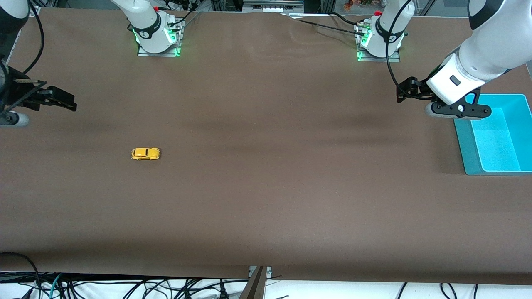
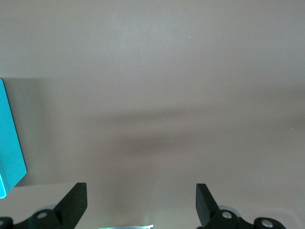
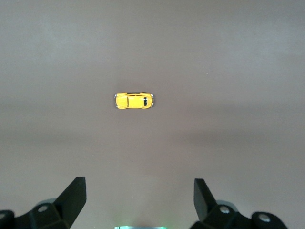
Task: Wind and store yellow beetle car
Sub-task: 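Move the right gripper toward the yellow beetle car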
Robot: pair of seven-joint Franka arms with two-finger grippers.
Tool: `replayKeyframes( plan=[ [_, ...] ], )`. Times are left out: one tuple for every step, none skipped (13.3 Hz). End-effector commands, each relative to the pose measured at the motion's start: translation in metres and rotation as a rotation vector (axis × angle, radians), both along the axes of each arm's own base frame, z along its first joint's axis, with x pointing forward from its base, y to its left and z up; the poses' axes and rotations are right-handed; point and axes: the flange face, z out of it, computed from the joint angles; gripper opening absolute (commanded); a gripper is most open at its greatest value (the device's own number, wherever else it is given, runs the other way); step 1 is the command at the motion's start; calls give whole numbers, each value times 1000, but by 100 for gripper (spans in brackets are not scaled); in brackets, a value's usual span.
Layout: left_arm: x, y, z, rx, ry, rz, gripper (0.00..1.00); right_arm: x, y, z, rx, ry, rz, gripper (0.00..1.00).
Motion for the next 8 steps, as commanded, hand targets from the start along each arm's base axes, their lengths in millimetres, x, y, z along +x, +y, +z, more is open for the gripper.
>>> replayKeyframes(
  plan=[
    [-3, 2, 9, -24, 2, 7, 100, 3, 36, -13, 0, 25, 56, 100],
    [-3, 1, 9, -24, 2, 6, 100, 4, 50, -19, 0, 36, 78, 100],
    [-3, 2, 9, -24, 2, 7, 100, 5, 66, -26, -3, 45, 102, 100],
    [-3, 1, 9, -23, 2, 5, 100, 6, 75, -29, -2, 45, 113, 100],
    [-3, 1, 8, -23, 4, 7, 100, 8, 80, -36, -4, 56, 124, 100],
    [-3, 2, 8, -23, 4, 7, 100, 8, 84, -38, -3, 62, 141, 100],
    [-3, 2, 8, -23, 4, 7, 100, 8, 84, -40, -3, 70, 185, 100],
    [-3, 2, 8, -23, 4, 7, 100, 10, 83, -46, 1, 83, 288, 100]
  ],
)
